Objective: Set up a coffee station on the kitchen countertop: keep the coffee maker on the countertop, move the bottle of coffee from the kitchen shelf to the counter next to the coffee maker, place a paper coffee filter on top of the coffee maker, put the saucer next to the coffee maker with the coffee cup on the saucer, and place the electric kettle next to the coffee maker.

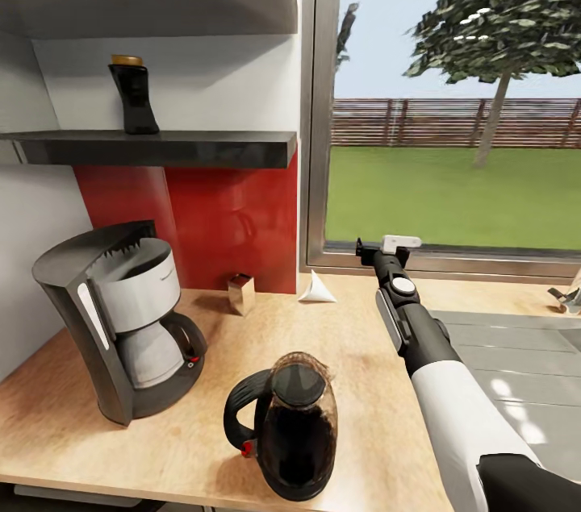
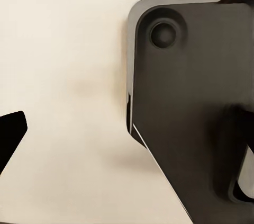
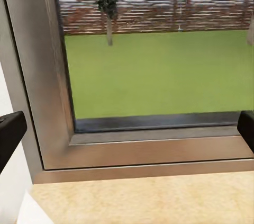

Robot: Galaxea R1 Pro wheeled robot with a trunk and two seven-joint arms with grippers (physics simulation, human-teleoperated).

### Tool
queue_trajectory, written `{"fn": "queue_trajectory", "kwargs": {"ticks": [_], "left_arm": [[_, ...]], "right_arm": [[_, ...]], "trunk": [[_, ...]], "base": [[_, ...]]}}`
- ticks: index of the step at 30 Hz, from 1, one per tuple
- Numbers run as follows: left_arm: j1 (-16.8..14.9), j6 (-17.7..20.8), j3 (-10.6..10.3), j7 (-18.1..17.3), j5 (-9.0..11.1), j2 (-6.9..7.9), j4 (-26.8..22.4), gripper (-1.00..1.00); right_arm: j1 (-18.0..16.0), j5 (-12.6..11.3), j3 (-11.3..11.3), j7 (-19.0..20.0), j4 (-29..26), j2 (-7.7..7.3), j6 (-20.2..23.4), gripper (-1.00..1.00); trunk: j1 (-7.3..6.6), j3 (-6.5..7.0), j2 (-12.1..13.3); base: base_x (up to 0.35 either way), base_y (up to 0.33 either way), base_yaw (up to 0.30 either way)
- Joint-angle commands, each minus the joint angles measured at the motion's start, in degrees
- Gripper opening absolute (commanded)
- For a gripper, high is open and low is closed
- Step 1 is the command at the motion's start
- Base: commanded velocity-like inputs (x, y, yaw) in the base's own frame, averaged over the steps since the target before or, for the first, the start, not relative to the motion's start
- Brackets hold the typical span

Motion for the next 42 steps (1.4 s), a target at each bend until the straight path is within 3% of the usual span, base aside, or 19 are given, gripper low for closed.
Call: {"fn": "queue_trajectory", "kwargs": {"ticks": [1,14,34,42], "left_arm": [[0.0,0.09,0.01,0.09,0.07,0.0,-0.03,1.0],[0.0,0.03,0.05,0.07,0.07,0.02,-0.03,1.0],[0.06,0.27,-0.07,0.07,0.07,-0.08,0.05,1.0],[2.42,0.28,0.01,0.03,0.0,-0.02,0.05,1.0]], "right_arm": [[-0.01,0.28,-0.08,-0.08,-0.06,0.04,0.37,1.0],[-0.01,0.27,-0.08,-0.08,-0.07,0.04,0.38,1.0],[-0.01,0.36,-0.15,-0.13,-0.18,0.04,0.46,1.0],[-0.01,0.36,-0.17,-0.15,-0.2,0.04,0.46,1.0]], "trunk": [[0.02,-0.04,-0.06],[0.02,-0.04,-0.06],[0.02,-0.04,-0.06],[0.02,-0.04,-0.06]], "base": [[0.0,0.0,0.0],[0.0,0.0,-0.109],[0.043,0.0,-0.004],[0.181,0.0,0.0]]}}
